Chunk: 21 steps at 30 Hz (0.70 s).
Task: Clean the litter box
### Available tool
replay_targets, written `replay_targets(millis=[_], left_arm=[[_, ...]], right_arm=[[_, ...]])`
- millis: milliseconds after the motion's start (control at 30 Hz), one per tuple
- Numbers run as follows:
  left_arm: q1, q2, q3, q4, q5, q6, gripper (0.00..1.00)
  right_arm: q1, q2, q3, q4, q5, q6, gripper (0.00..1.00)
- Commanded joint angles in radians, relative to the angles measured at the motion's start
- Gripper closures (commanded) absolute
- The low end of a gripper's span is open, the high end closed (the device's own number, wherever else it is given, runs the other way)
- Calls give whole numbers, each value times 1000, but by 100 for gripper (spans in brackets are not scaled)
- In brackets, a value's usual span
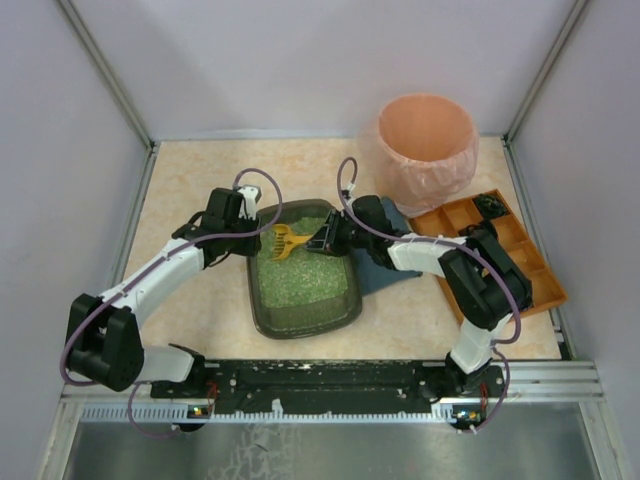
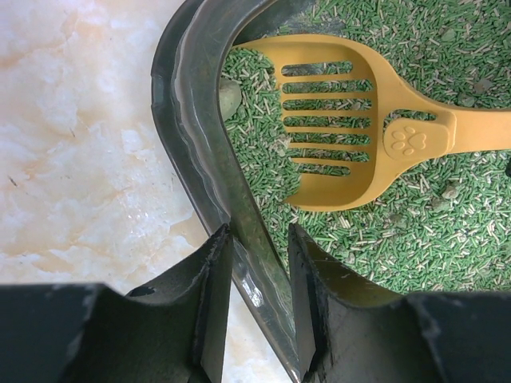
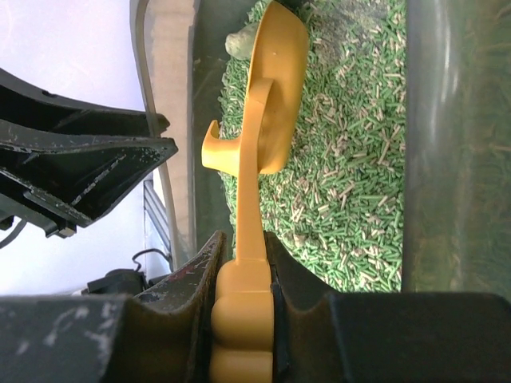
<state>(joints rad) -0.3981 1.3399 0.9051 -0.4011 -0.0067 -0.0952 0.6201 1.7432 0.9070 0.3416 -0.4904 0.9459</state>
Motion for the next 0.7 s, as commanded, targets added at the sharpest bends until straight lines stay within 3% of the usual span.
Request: replay_targets(millis=[0, 333, 667], left_arm=[[-13, -1, 30, 9, 22, 5, 61], [-13, -3, 29, 9, 21, 6, 61], [-13, -6, 30, 9, 20, 6, 61]], right_arm=[[35, -46, -51, 75, 6, 53, 100], [10, -175, -102, 25, 92, 60, 100], [-2, -363, -44, -341, 244, -116, 100]])
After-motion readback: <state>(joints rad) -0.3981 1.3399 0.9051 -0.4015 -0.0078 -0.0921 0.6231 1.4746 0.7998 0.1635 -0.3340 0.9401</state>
